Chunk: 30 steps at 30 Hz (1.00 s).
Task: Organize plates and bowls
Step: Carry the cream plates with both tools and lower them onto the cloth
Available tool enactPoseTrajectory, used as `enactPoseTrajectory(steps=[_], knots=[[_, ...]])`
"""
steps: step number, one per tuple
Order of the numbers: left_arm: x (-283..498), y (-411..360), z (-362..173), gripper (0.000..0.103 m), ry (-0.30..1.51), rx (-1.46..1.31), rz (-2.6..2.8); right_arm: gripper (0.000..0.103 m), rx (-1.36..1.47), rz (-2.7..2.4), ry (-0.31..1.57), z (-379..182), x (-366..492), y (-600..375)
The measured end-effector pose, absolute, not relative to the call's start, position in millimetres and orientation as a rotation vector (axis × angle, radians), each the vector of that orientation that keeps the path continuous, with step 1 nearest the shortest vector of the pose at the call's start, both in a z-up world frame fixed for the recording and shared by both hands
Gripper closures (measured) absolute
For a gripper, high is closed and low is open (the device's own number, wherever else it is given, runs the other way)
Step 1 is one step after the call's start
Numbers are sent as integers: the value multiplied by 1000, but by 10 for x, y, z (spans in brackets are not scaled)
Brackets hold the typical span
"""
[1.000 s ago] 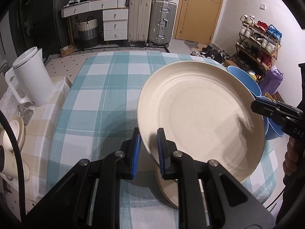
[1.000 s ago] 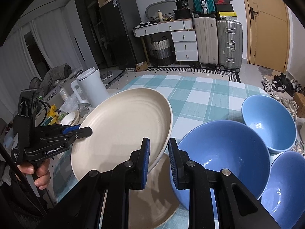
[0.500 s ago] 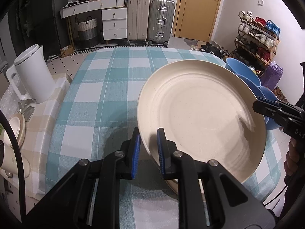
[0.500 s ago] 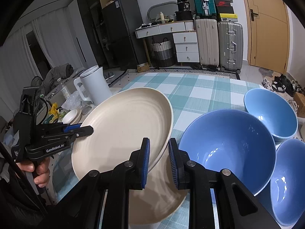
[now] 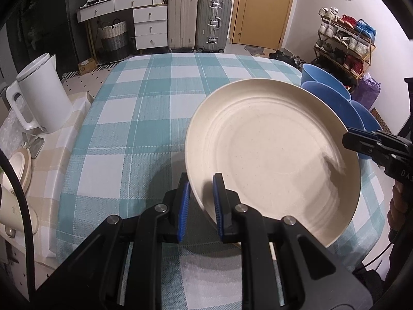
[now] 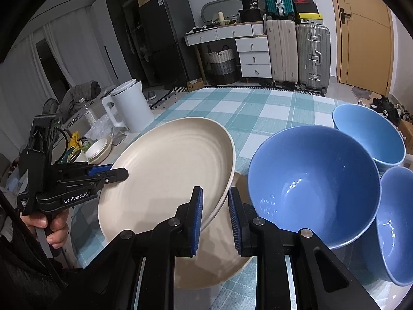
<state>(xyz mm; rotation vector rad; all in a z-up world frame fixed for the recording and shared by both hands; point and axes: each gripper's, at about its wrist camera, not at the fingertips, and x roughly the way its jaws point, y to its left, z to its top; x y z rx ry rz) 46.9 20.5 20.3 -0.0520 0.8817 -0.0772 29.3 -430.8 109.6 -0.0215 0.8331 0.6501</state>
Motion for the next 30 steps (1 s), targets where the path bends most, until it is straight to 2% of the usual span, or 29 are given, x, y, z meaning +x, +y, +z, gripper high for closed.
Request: enactPoseTrajectory(steps=[30], knots=[[504,-62,-186,89,945,25,-99,81,32,582,904,649,66,-4486]])
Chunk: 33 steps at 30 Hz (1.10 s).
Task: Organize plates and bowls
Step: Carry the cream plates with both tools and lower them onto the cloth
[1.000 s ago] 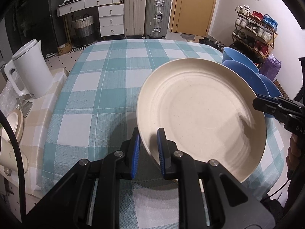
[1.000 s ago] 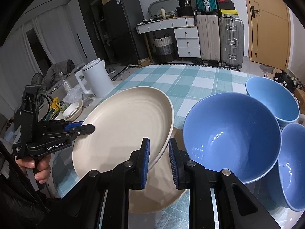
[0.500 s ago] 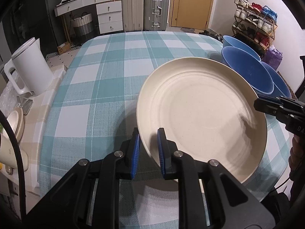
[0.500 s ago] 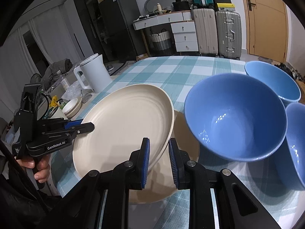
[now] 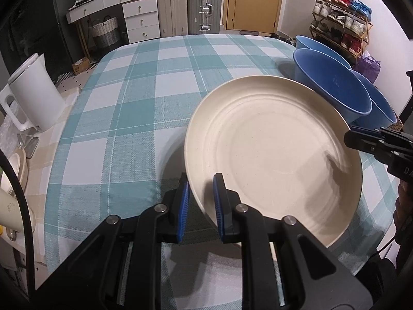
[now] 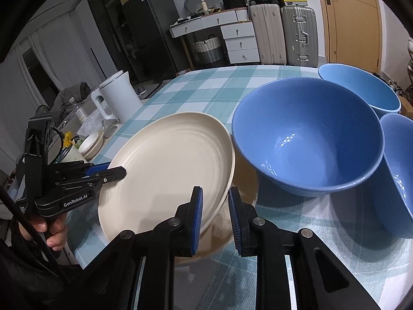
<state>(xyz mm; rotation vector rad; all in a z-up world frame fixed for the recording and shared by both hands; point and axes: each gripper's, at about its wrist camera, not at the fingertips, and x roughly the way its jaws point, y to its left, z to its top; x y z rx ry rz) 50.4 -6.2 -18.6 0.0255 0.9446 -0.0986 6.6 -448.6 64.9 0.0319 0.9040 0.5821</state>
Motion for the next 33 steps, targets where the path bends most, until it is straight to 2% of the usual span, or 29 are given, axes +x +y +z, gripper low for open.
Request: enactPoseTrajectory(steps=[33], knots=[[614,-326,-358,85,937,165,-71,81,-75,487,897,479,11,-4301]])
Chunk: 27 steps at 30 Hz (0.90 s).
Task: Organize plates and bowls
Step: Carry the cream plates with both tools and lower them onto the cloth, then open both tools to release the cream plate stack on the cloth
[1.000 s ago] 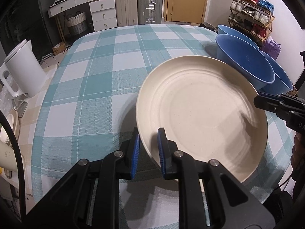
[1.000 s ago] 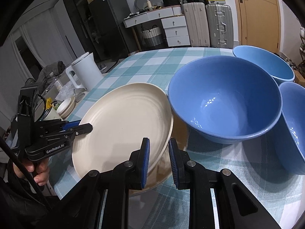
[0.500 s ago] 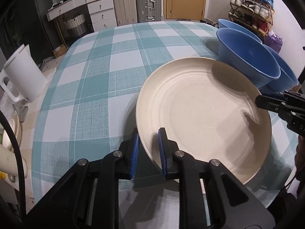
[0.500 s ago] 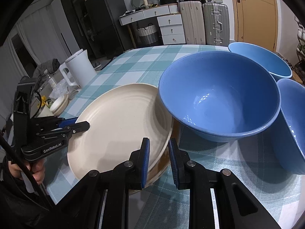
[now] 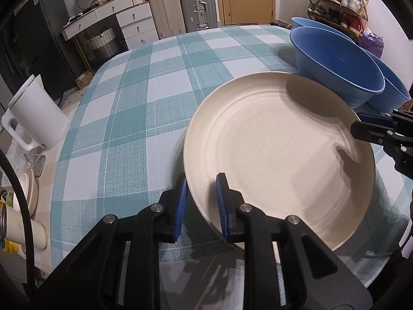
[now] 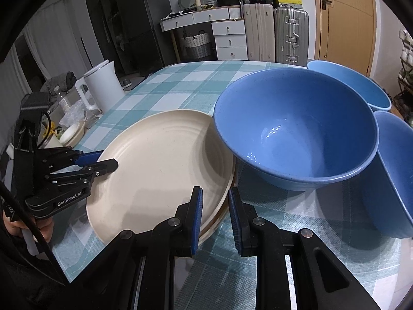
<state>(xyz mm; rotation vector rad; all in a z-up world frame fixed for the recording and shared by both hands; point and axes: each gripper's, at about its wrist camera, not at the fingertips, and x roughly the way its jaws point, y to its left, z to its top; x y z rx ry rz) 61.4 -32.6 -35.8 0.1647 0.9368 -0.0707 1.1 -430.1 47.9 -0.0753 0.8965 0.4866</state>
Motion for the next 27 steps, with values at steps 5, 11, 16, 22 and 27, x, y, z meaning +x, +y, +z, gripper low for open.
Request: enactPoseTrajectory(steps=[5,11,16,22,27], knots=[[614,-337,-364,83,940,165,-73,81,-87,475,891,469,-7,-4291],[610,-321,-346,75,952,152,-96,74,-53,480,911,467,27,-4297],[567,-269,-254,48,945,98,-123,47,-46,496,887,551,-14,-4289],[492,-274,-24,22,888,40,-167,23,-46,491,853,682,-119,-4306],[485,-344,250,14,823,31,-207,15,-50,473,789,860,-229,-4386]])
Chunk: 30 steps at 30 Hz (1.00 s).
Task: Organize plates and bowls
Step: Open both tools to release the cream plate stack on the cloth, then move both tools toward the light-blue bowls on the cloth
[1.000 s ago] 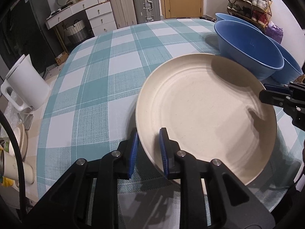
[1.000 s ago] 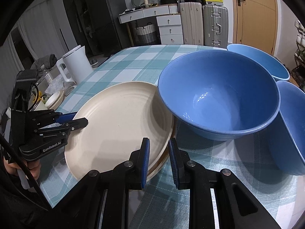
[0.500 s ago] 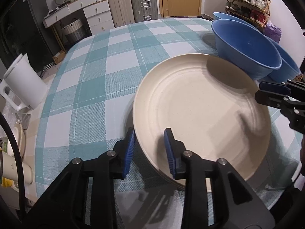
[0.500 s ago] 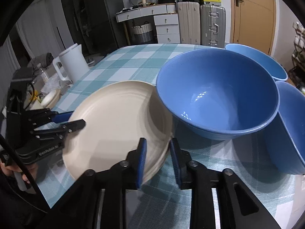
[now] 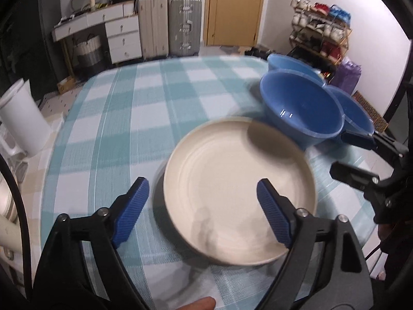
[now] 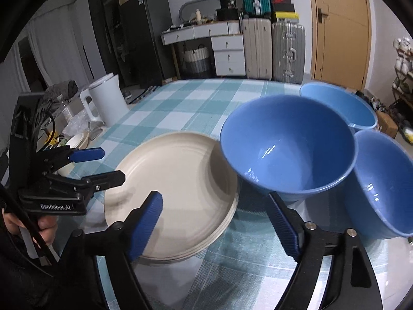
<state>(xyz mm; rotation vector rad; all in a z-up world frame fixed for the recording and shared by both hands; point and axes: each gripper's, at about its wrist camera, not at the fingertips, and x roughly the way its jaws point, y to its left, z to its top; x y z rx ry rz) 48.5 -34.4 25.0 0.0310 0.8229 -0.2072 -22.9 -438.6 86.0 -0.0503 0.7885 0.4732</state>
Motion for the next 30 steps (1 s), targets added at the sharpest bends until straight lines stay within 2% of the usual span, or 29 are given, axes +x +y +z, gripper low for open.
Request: enactPoseTrajectory(steps=[1,2,3,10,21,30], knots=[[484,-366,327,11,802,39,-201,13,-45,467,772,904,-256,-4417],[480,-388,396,3,786,41,-201,11,-36,459,757,947,-280,-4454],[470,-409,490,1,757,35,-206,7,-25,451,741,993,-305,-4497],[492,-590,957,1,671,-2,-263,1,73,416,633,1425,-470,-4836],[569,-792,1579,1,592,-11,-298,1,175,425,484,2309,-632,-5273],[913,-818,1898,1,591,-44,-285,1,153,415,449,2873,-456,-5462]])
